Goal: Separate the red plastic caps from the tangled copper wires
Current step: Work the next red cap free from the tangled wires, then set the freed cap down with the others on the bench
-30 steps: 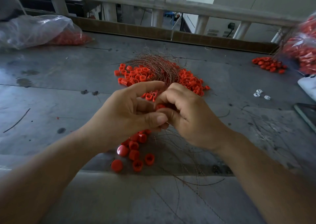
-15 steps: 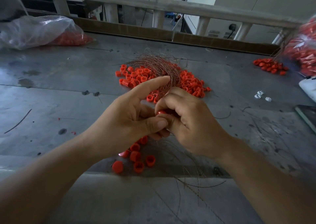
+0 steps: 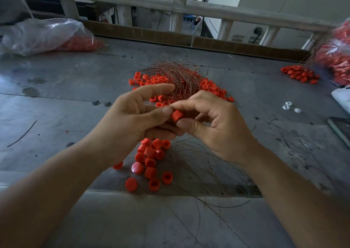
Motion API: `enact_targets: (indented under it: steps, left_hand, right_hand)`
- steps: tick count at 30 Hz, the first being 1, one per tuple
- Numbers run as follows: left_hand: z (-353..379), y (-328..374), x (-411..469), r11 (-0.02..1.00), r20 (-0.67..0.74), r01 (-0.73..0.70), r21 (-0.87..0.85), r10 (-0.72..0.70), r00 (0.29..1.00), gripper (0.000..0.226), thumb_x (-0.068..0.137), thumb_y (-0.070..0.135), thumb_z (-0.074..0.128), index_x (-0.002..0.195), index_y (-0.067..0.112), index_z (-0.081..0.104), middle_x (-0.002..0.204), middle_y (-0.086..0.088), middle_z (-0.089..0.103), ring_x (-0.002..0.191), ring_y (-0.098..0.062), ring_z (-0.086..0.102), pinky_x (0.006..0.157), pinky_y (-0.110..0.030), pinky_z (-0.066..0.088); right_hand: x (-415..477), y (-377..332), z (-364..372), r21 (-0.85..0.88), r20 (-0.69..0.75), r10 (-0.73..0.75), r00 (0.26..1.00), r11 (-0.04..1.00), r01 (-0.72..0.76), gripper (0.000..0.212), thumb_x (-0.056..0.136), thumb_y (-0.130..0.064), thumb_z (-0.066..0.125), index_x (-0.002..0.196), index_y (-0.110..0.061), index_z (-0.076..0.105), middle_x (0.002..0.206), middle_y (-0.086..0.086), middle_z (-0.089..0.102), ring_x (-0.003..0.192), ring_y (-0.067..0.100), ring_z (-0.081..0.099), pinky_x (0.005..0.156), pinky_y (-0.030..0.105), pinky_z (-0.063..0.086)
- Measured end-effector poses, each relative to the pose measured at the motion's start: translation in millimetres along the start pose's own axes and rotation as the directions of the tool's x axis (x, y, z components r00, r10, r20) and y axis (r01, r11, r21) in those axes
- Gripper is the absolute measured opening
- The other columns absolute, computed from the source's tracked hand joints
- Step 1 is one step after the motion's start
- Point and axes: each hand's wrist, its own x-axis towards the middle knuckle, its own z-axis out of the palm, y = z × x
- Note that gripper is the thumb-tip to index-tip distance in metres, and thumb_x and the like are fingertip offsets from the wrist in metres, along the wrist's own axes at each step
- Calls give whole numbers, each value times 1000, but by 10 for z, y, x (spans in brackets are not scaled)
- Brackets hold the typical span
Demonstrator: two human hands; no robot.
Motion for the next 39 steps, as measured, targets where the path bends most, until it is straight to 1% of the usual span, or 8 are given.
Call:
enact_targets:
  steps: [8, 12, 16, 21, 27, 34, 37, 39]
  left_hand:
    - [21, 30, -21, 999, 12, 18, 37, -19, 1000, 59, 56, 26, 69, 113, 21, 55, 74, -14, 72, 70, -25, 71, 57, -22, 55]
    - [50, 13, -26, 998, 53, 58, 29, -60, 997, 50, 68, 25, 71, 114, 19, 54, 76, -14, 72, 70, -27, 71, 55, -22, 54]
    - [85, 27, -53, 990, 73, 42, 134, -52, 996, 58, 64, 48, 72, 114, 24, 53, 79, -7, 72, 69, -23, 70, 56, -24, 54]
    - [123, -13, -65, 951, 80, -27, 309, 2, 997, 46, 65, 41, 68, 109, 35, 54, 71, 2, 67, 56, -12, 62, 49, -21, 50]
    - [139, -34, -95, 979, 88, -61, 194, 44, 995, 56, 65, 31, 65, 119, 32, 49, 68, -3, 64, 51, -11, 59, 45, -20, 47]
    - [93, -5, -46, 995, 72, 57, 87, -64, 995, 48, 62, 35, 67, 108, 24, 62, 75, -7, 68, 59, -18, 64, 50, -22, 51]
    - [42, 15, -8, 996, 14, 74, 46, -75, 997, 49, 58, 24, 73, 105, 15, 62, 73, -9, 69, 59, -18, 64, 50, -22, 54]
    - [9, 51, 15, 998, -7, 59, -18, -59, 998, 44, 60, 11, 73, 103, 12, 62, 72, -9, 70, 59, -16, 66, 52, -22, 55]
  right_hand:
    - [5, -17, -2, 14, 9, 26, 1000, 1000, -26, 28, 79, -23, 61, 107, -26, 55, 88, -6, 56, 82, 3, 55, 67, 12, 45]
    - [4, -10, 31, -110, 10, -14, 1000, 994, 15, 12, 85, -24, 56, 91, -18, 64, 78, -6, 52, 71, 4, 52, 64, 11, 41]
    - [0, -17, 62, -228, 4, -50, 999, 972, 49, 34, 89, -36, 50, 82, -4, 63, 74, -9, 42, 65, 6, 46, 58, 21, 42]
    - [-36, -32, 118, -273, 76, -68, 995, 958, 86, 11, 84, -7, 52, 77, -1, 58, 78, -4, 42, 67, 9, 43, 56, 28, 43]
    - [-42, -100, 115, -252, 56, -72, 996, 964, 84, 10, 80, 1, 51, 78, 0, 61, 79, -2, 49, 70, 16, 53, 60, 33, 49]
    - [-15, -55, 63, -142, 52, 4, 999, 990, 3, 17, 81, -24, 62, 82, -8, 65, 75, -15, 46, 68, -3, 48, 64, 9, 39]
    - [-14, -43, 62, -74, 48, 72, 996, 995, -68, 37, 72, -37, 70, 101, -14, 64, 82, -11, 55, 74, 0, 54, 64, 9, 43]
    - [3, -47, 30, 11, 69, 183, 981, 983, -184, 44, 70, -47, 61, 106, -23, 60, 80, -9, 59, 72, -1, 56, 62, 11, 45]
